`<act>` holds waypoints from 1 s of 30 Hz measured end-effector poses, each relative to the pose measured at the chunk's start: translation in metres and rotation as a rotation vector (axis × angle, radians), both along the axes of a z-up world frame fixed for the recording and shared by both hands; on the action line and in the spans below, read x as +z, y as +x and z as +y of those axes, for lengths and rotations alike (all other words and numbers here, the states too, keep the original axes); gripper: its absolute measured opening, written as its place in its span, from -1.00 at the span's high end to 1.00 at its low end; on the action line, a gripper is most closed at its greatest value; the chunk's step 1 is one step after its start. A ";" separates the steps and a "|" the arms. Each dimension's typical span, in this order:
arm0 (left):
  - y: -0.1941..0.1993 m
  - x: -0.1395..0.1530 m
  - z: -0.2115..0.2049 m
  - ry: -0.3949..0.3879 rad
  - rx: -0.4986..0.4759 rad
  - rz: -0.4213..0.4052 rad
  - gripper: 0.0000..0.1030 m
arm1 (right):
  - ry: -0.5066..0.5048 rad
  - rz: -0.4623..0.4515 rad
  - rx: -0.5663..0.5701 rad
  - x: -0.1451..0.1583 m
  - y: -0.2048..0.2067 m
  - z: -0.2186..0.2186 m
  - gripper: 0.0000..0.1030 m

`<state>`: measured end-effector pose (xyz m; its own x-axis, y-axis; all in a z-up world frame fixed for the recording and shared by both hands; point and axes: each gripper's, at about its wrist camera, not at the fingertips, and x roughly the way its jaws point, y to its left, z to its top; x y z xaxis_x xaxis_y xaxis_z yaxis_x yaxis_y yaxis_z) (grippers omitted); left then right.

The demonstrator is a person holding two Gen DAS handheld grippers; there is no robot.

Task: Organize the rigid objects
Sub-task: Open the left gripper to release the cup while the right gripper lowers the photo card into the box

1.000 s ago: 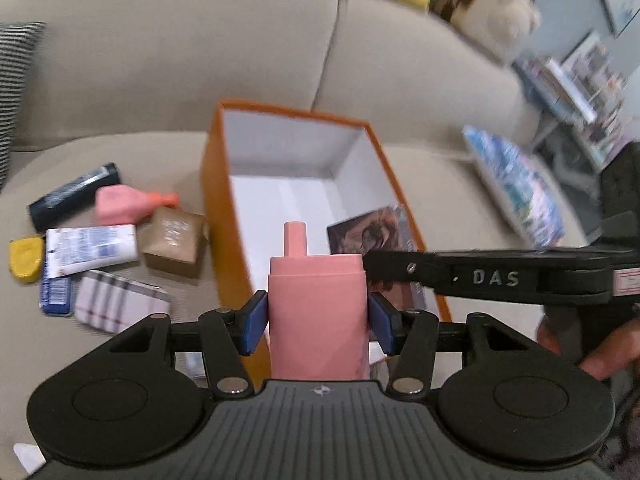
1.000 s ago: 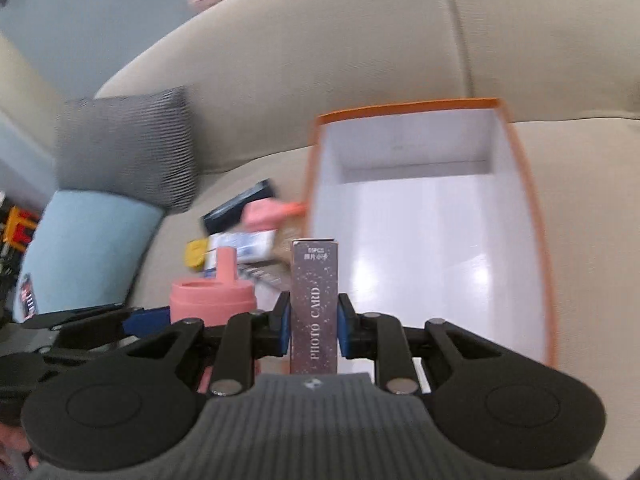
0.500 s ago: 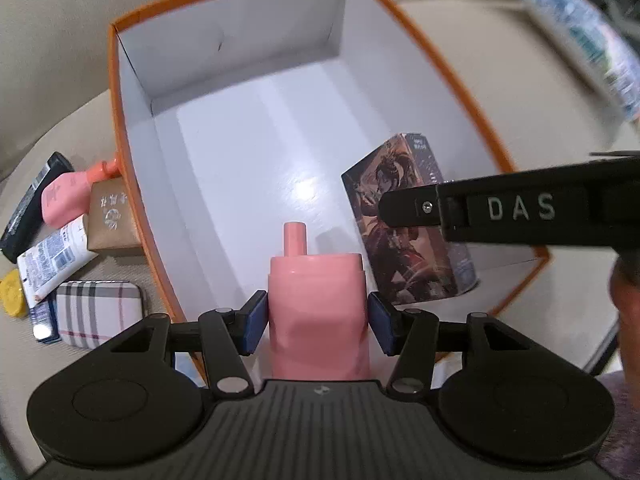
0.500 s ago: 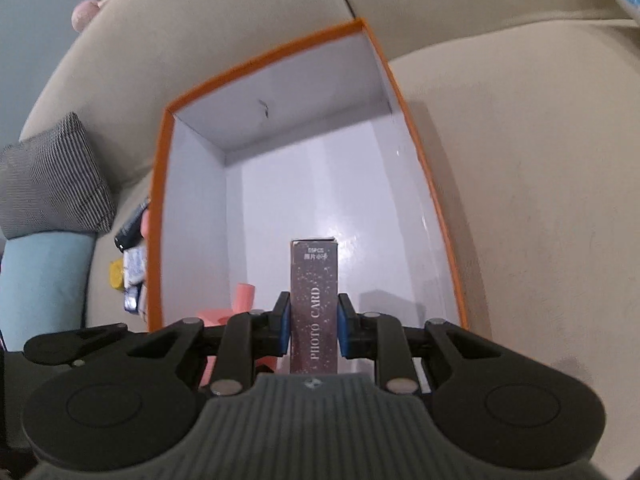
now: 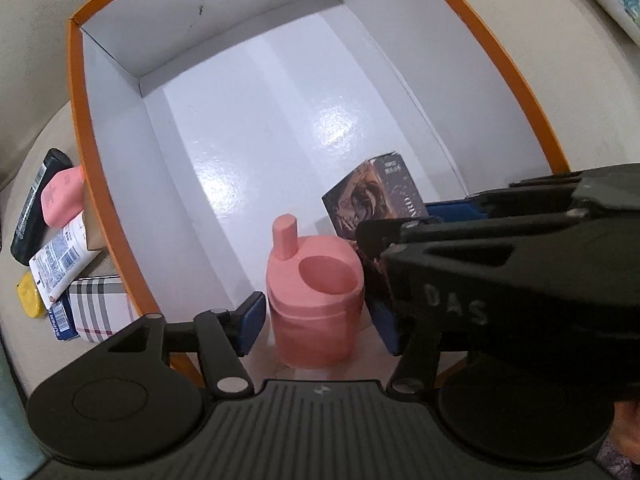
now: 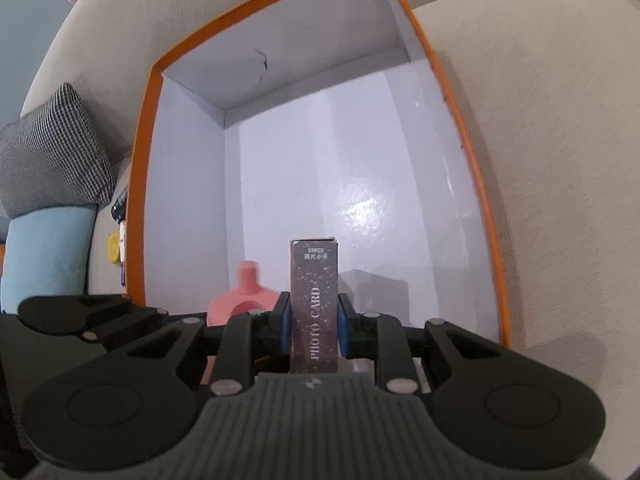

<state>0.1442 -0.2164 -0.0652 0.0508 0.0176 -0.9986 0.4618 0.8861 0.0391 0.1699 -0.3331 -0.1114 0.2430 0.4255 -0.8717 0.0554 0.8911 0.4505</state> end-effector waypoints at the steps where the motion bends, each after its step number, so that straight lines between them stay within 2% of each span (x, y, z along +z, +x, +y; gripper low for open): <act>1: 0.001 0.000 0.000 -0.007 0.003 0.000 -0.39 | -0.005 0.005 0.004 -0.001 0.000 0.002 0.56; 3: 0.002 0.001 0.001 -0.030 0.003 0.004 -0.43 | -0.019 0.006 0.014 -0.003 0.001 0.003 0.56; 6: 0.004 0.012 0.017 -0.108 0.033 0.010 -0.43 | -0.040 0.005 0.013 -0.004 0.002 0.003 0.56; 8: 0.004 0.022 0.031 -0.175 0.061 0.000 -0.28 | -0.044 0.003 0.010 -0.004 0.002 0.002 0.55; 11: -0.001 0.044 0.060 -0.305 0.116 -0.052 -0.07 | -0.042 -0.008 0.015 -0.003 0.002 0.004 0.55; 13: -0.004 0.058 0.082 -0.407 0.158 -0.129 -0.06 | -0.044 -0.017 0.014 -0.002 0.003 0.006 0.55; 14: -0.006 0.063 0.090 -0.434 0.193 -0.161 -0.05 | -0.050 -0.024 0.018 -0.003 0.003 0.009 0.55; 16: -0.005 0.067 0.105 -0.464 0.261 -0.198 -0.03 | -0.088 -0.041 0.023 0.000 0.003 0.013 0.55; 18: -0.002 0.064 0.115 -0.454 0.323 -0.213 0.10 | -0.120 -0.065 0.042 0.002 0.005 0.018 0.55; 20: 0.004 0.055 0.123 -0.485 0.363 -0.168 0.27 | -0.147 -0.083 0.057 0.004 0.009 0.021 0.55; 21: 0.005 0.051 0.125 -0.506 0.381 -0.150 0.28 | -0.158 -0.091 0.063 0.004 0.011 0.022 0.55; 26: 0.006 0.042 0.134 -0.533 0.405 -0.151 0.62 | -0.196 -0.121 0.135 -0.002 0.019 0.038 0.55; 30: 0.007 0.038 0.142 -0.566 0.418 -0.130 0.78 | -0.170 -0.103 0.191 -0.009 0.022 0.051 0.55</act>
<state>0.1513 -0.0739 -0.0272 0.2724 -0.4577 -0.8463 0.1024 0.8884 -0.4475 0.1921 -0.2825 -0.1203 0.2638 0.3223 -0.9091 -0.1596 0.9441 0.2884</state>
